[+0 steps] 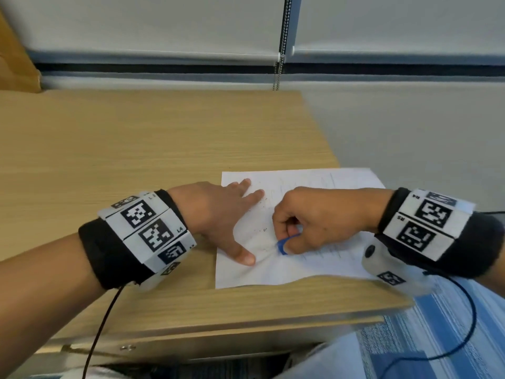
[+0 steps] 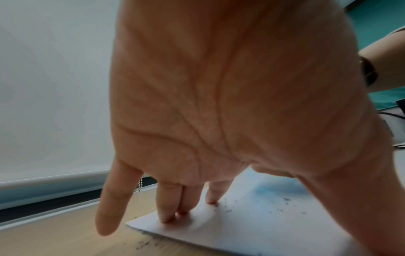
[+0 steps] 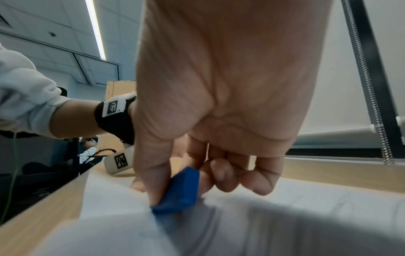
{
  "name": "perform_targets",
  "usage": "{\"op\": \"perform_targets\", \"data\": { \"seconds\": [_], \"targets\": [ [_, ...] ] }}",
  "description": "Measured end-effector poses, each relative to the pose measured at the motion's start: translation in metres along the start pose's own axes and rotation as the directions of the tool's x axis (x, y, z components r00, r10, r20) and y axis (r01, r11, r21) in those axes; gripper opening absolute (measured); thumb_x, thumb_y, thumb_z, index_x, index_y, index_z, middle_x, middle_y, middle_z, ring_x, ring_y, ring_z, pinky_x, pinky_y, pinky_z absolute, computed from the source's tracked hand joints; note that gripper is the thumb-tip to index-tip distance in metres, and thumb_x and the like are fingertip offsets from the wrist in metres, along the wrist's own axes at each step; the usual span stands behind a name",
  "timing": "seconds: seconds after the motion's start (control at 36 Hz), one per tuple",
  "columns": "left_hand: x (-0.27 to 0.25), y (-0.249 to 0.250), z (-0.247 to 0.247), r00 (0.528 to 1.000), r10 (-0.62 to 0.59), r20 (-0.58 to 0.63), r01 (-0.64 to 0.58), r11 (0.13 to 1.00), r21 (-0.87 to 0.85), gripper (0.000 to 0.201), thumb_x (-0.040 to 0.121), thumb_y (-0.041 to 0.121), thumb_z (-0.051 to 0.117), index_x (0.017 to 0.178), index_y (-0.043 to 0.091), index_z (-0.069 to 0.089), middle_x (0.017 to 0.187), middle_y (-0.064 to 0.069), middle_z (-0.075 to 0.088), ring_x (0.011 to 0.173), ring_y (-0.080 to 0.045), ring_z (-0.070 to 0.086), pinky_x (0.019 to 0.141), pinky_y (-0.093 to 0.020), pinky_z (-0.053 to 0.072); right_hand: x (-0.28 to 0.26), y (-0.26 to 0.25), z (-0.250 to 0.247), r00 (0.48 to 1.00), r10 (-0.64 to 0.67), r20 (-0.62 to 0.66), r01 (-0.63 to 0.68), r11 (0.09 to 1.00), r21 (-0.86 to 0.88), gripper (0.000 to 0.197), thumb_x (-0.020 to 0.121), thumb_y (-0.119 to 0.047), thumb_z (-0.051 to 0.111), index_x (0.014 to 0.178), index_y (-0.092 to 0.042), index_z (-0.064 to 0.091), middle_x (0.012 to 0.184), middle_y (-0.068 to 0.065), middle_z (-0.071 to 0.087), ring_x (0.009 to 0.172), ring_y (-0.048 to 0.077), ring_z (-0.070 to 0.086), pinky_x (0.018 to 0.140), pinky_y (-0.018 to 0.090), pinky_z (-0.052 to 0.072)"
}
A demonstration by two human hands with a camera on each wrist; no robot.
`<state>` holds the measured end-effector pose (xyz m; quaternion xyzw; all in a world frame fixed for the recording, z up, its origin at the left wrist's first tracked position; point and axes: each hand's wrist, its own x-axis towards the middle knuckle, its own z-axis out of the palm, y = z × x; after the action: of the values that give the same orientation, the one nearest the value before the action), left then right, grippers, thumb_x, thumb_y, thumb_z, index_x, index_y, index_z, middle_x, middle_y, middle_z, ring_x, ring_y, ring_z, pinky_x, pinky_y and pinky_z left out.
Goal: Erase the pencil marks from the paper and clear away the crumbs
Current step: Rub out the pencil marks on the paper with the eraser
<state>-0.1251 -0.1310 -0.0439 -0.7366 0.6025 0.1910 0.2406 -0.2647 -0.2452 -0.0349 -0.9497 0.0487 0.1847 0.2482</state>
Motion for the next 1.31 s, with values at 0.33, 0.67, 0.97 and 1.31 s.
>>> {"op": "perform_targets", "data": {
  "seconds": [0.33, 0.67, 0.97, 1.31],
  "targets": [
    [-0.005, -0.002, -0.002, 0.998, 0.021, 0.066, -0.017, 0.998, -0.060, 0.131, 0.067, 0.079, 0.062, 0.148, 0.029, -0.026, 0.156, 0.005, -0.032, 0.149, -0.012, -0.004, 0.117, -0.041, 0.022, -0.048, 0.015, 0.018, 0.977, 0.058, -0.206, -0.087, 0.987, -0.138, 0.008, 0.084, -0.032, 0.062, 0.087, -0.024, 0.061, 0.093, -0.012, 0.054, 0.081, 0.007, 0.054, 0.074, 0.027, 0.048],
    [-0.003, -0.013, 0.011, 0.996, 0.087, 0.029, -0.088, 0.996, 0.031, 0.140, 0.058, 0.091, 0.053, 0.146, 0.023, -0.031, 0.153, 0.002, -0.037, 0.147, -0.013, -0.017, 0.121, -0.041, 0.003, -0.104, 0.022, 0.098, 0.869, 0.220, -0.442, -0.143, 0.969, 0.201, 0.050, 0.093, -0.043, 0.042, 0.141, -0.043, 0.027, 0.110, -0.037, 0.045, 0.128, -0.026, 0.018, 0.113, 0.009, 0.015],
    [-0.032, 0.026, 0.037, 0.807, 0.556, -0.199, -0.480, 0.813, 0.329, 0.100, 0.081, 0.083, 0.008, 0.152, 0.019, -0.021, 0.157, -0.009, -0.027, 0.146, -0.023, -0.022, 0.114, -0.053, -0.013, -0.097, 0.025, 0.116, 0.767, 0.252, -0.590, -0.092, 0.954, 0.287, 0.042, 0.086, -0.058, 0.035, 0.124, -0.043, 0.043, 0.123, -0.033, 0.050, 0.139, -0.011, 0.017, 0.119, 0.024, 0.012],
    [-0.029, -0.008, 0.033, 0.979, 0.200, -0.024, -0.194, 0.969, 0.155, 0.095, 0.080, 0.079, -0.001, 0.138, 0.015, -0.041, 0.144, -0.003, -0.049, 0.136, -0.011, -0.040, 0.120, -0.038, -0.006, -0.094, 0.026, 0.119, 0.764, 0.299, -0.572, -0.120, 0.936, 0.330, 0.033, 0.080, -0.066, 0.033, 0.112, -0.059, 0.034, 0.144, -0.030, 0.036, 0.141, -0.009, 0.014, 0.121, 0.031, 0.014]
  ]
}}
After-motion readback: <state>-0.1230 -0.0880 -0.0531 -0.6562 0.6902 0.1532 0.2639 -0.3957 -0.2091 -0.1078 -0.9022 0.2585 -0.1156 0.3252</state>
